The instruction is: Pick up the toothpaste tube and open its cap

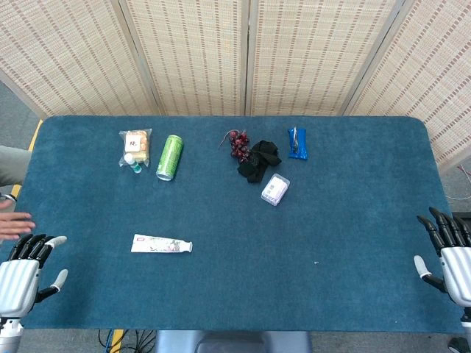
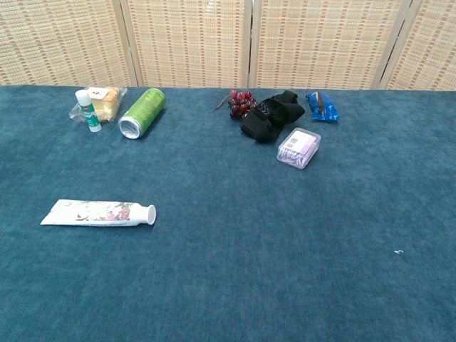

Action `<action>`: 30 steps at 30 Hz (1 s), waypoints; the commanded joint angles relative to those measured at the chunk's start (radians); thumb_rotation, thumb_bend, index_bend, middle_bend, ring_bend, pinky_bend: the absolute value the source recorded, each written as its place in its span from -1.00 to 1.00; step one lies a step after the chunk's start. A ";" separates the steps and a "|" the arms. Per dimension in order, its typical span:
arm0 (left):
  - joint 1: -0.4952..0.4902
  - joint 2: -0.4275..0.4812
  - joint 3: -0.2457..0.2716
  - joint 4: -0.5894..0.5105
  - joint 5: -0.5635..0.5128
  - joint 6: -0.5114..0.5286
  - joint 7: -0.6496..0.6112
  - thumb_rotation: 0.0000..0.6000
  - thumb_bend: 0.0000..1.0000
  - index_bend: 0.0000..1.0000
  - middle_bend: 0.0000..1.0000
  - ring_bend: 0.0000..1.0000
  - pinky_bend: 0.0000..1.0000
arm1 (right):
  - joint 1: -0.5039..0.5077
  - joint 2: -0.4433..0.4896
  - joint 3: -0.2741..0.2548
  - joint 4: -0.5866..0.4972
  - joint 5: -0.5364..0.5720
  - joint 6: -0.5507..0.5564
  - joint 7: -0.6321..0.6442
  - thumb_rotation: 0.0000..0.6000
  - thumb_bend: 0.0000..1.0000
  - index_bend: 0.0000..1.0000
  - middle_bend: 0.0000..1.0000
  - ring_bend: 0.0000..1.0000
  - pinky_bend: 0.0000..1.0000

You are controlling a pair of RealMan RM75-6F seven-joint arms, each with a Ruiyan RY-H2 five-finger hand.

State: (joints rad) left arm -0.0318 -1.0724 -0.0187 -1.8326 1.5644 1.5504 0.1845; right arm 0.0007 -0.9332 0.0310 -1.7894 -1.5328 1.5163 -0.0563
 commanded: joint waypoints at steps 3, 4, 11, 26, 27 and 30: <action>-0.002 0.000 -0.001 0.000 0.001 -0.001 0.001 1.00 -0.44 -0.53 -0.50 -0.69 -0.81 | 0.007 0.002 -0.003 -0.002 -0.014 -0.008 0.002 1.00 -0.35 -0.73 -0.99 -1.00 -1.00; -0.002 0.000 -0.001 0.000 0.000 -0.001 0.001 1.00 -0.44 -0.53 -0.50 -0.69 -0.81 | 0.008 0.002 -0.004 -0.002 -0.015 -0.008 0.003 1.00 -0.35 -0.73 -0.99 -1.00 -1.00; -0.017 0.014 -0.011 0.008 -0.004 -0.017 -0.017 1.00 -0.44 -0.53 -0.50 -0.69 -0.81 | 0.007 0.016 0.005 -0.012 -0.036 0.019 0.027 1.00 -0.35 -0.73 -0.99 -1.00 -1.00; -0.222 0.031 -0.054 0.008 0.002 -0.286 -0.014 1.00 -0.44 -0.53 -0.50 -0.69 -0.82 | 0.008 0.092 0.057 -0.086 0.002 0.069 -0.006 1.00 -0.35 -0.74 -0.99 -1.00 -1.00; -0.243 0.025 -0.058 0.009 -0.010 -0.321 -0.006 1.00 -0.44 -0.53 -0.50 -0.69 -0.82 | 0.008 0.094 0.057 -0.087 0.003 0.068 -0.006 1.00 -0.35 -0.74 -0.99 -1.00 -1.00; -0.292 0.001 -0.065 0.009 -0.050 -0.400 0.021 1.00 -0.44 -0.51 -0.50 -0.69 -0.82 | 0.005 0.097 0.054 -0.087 0.007 0.067 -0.003 1.00 -0.35 -0.74 -0.99 -1.00 -1.00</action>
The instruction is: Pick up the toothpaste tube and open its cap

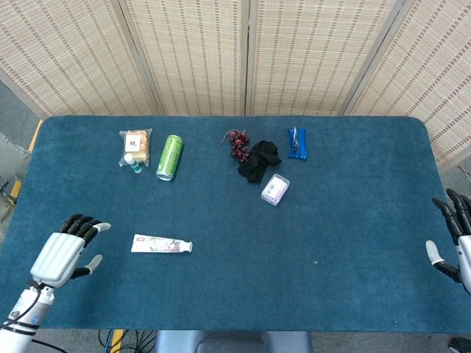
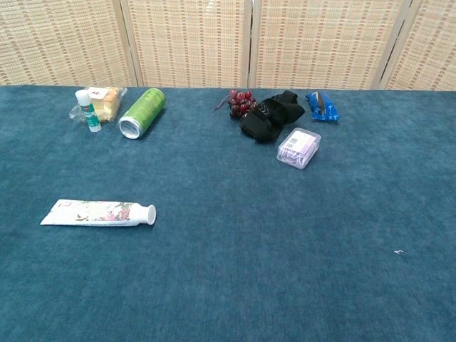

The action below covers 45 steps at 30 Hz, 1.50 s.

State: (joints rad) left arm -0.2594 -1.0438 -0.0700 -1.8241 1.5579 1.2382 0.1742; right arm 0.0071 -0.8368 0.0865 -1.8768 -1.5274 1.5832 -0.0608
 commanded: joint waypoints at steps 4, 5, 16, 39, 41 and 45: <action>-0.114 -0.070 -0.027 0.007 -0.121 -0.167 0.076 1.00 -0.44 -0.49 -0.50 -0.69 -0.82 | -0.006 0.001 -0.004 0.007 0.007 0.001 0.007 1.00 -0.35 -0.74 -0.99 -1.00 -1.00; -0.127 -0.084 -0.032 0.009 -0.147 -0.184 0.091 1.00 -0.44 -0.49 -0.50 -0.69 -0.82 | -0.008 0.001 -0.005 0.009 0.008 0.002 0.010 1.00 -0.35 -0.74 -0.99 -1.00 -1.00; -0.218 -0.241 -0.047 0.071 -0.295 -0.263 0.184 1.00 -0.45 -0.48 -0.63 -0.95 -0.88 | -0.024 0.001 -0.013 0.030 0.016 0.011 0.044 1.00 -0.35 -0.74 -0.99 -1.00 -1.00; -0.297 -0.489 -0.022 0.204 -0.428 -0.227 0.340 1.00 -0.45 -0.38 -0.69 -1.00 -0.90 | -0.051 0.003 -0.022 0.078 0.029 0.022 0.108 1.00 -0.35 -0.74 -0.99 -1.00 -1.00; -0.299 -0.501 -0.020 0.213 -0.433 -0.222 0.345 1.00 -0.45 -0.38 -0.69 -1.00 -0.90 | -0.054 0.003 -0.022 0.081 0.030 0.025 0.113 1.00 -0.35 -0.74 -0.99 -1.00 -1.00; -0.301 -0.525 -0.015 0.229 -0.439 -0.211 0.348 1.00 -0.45 -0.38 -0.69 -1.00 -0.90 | -0.061 0.005 -0.024 0.085 0.031 0.032 0.123 1.00 -0.34 -0.74 -0.99 -1.00 -1.00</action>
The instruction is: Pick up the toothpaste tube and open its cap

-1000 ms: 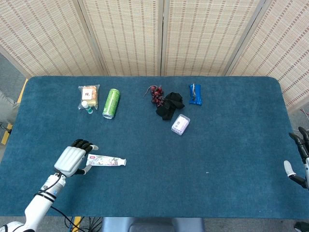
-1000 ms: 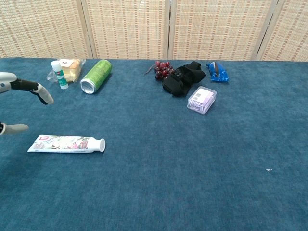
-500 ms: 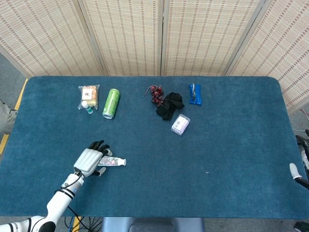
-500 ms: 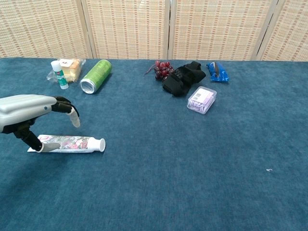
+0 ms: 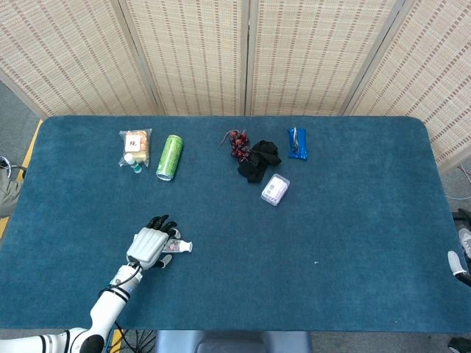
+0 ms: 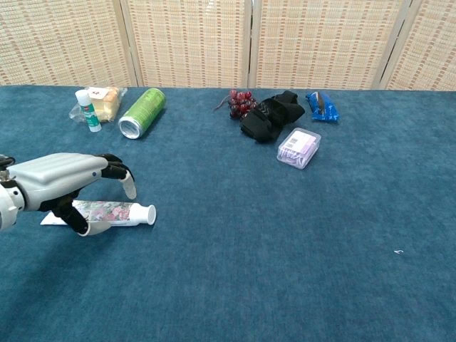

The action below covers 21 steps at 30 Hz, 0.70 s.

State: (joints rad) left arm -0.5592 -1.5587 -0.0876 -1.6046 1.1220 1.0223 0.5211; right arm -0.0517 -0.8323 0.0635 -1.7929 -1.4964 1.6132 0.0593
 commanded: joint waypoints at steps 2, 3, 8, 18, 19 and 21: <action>-0.003 -0.018 0.004 0.020 -0.006 0.007 0.003 1.00 -0.45 -0.38 -0.69 -1.00 -0.90 | -0.005 0.001 -0.001 0.003 0.000 0.005 0.006 1.00 -0.34 -0.74 -0.99 -1.00 -1.00; -0.003 -0.022 0.005 0.027 -0.008 0.010 0.004 1.00 -0.45 -0.37 -0.69 -1.00 -0.90 | -0.006 0.002 -0.001 0.004 0.000 0.006 0.008 1.00 -0.34 -0.74 -0.99 -1.00 -1.00; 0.006 -0.038 0.012 0.042 0.010 0.038 -0.015 1.00 -0.45 -0.35 -0.69 -1.00 -0.90 | -0.012 0.002 -0.002 0.005 -0.002 0.015 0.013 1.00 -0.35 -0.74 -0.99 -1.00 -1.00; 0.019 -0.062 0.026 0.089 0.037 0.059 -0.048 1.00 -0.45 -0.34 -0.68 -1.00 -0.90 | -0.019 0.004 -0.002 -0.005 -0.009 0.025 0.007 1.00 -0.34 -0.74 -0.99 -1.00 -1.00; 0.021 -0.064 0.026 0.094 0.039 0.061 -0.052 1.00 -0.45 -0.34 -0.68 -1.00 -0.90 | -0.020 0.005 -0.002 -0.006 -0.010 0.025 0.006 1.00 -0.34 -0.74 -0.99 -1.00 -1.00; 0.023 -0.068 0.026 0.107 0.039 0.061 -0.063 1.00 -0.45 -0.34 -0.68 -1.00 -0.90 | -0.020 0.005 -0.002 -0.009 -0.011 0.025 0.002 1.00 -0.35 -0.74 -0.99 -1.00 -1.00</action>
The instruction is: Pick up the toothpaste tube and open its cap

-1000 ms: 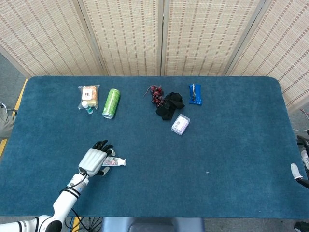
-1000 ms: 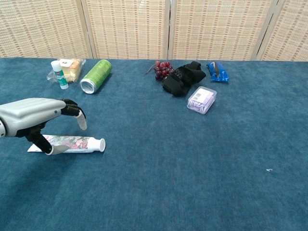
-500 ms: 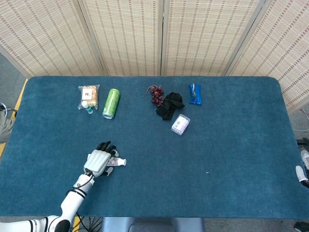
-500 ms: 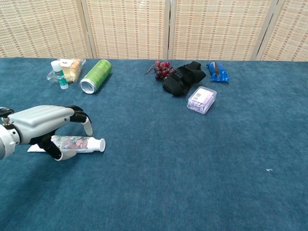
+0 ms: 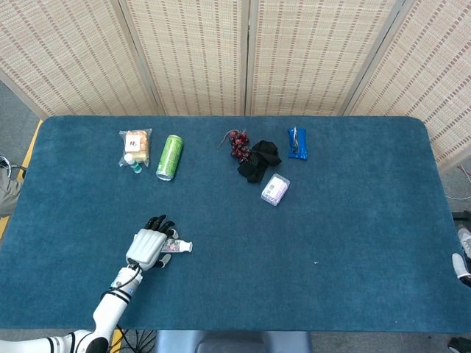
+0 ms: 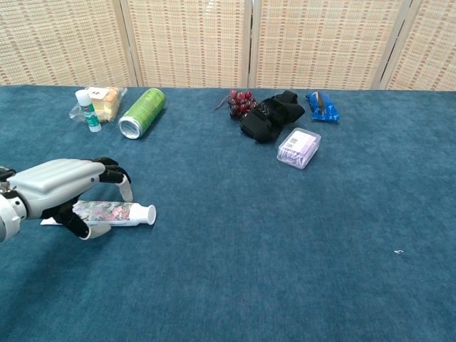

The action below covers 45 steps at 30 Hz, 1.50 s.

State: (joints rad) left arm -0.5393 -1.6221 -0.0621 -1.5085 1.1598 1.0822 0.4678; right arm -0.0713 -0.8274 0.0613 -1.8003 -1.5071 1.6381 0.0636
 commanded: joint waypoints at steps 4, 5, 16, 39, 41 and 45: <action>0.006 -0.008 -0.002 0.034 0.001 -0.003 -0.027 1.00 -0.45 -0.32 -0.67 -1.00 -0.90 | -0.001 0.001 0.000 -0.007 -0.003 0.001 -0.008 1.00 -0.35 -0.74 -0.99 -1.00 -1.00; 0.007 -0.009 -0.003 0.040 0.003 -0.001 -0.034 1.00 -0.45 -0.31 -0.66 -1.00 -0.90 | -0.001 0.001 0.000 -0.009 -0.004 0.002 -0.010 1.00 -0.35 -0.74 -0.99 -1.00 -1.00; 0.011 -0.025 -0.006 0.071 0.018 -0.010 -0.080 1.00 -0.45 -0.25 -0.59 -0.98 -0.90 | -0.005 0.003 0.000 -0.028 -0.008 0.007 -0.029 1.00 -0.35 -0.74 -0.99 -1.00 -1.00; 0.032 -0.023 -0.012 0.118 0.109 0.021 -0.241 1.00 -0.43 -0.01 0.10 -0.49 -0.90 | -0.012 0.006 0.000 -0.042 -0.016 0.018 -0.042 1.00 -0.35 -0.74 -0.99 -1.00 -1.00; 0.033 -0.017 -0.012 0.119 0.121 0.022 -0.257 1.00 -0.40 0.01 0.17 -0.42 -0.89 | -0.012 0.007 0.000 -0.044 -0.020 0.019 -0.044 1.00 -0.35 -0.74 -0.99 -1.00 -1.00; 0.028 0.011 -0.015 0.100 0.151 0.023 -0.292 1.00 -0.36 0.04 0.29 -0.31 -0.86 | -0.009 0.009 0.000 -0.047 -0.034 0.022 -0.047 1.00 -0.34 -0.74 -0.99 -1.00 -1.00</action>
State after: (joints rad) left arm -0.5090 -1.6202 -0.0752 -1.4010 1.3016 1.1035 0.1853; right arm -0.0812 -0.8191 0.0614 -1.8469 -1.5389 1.6593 0.0172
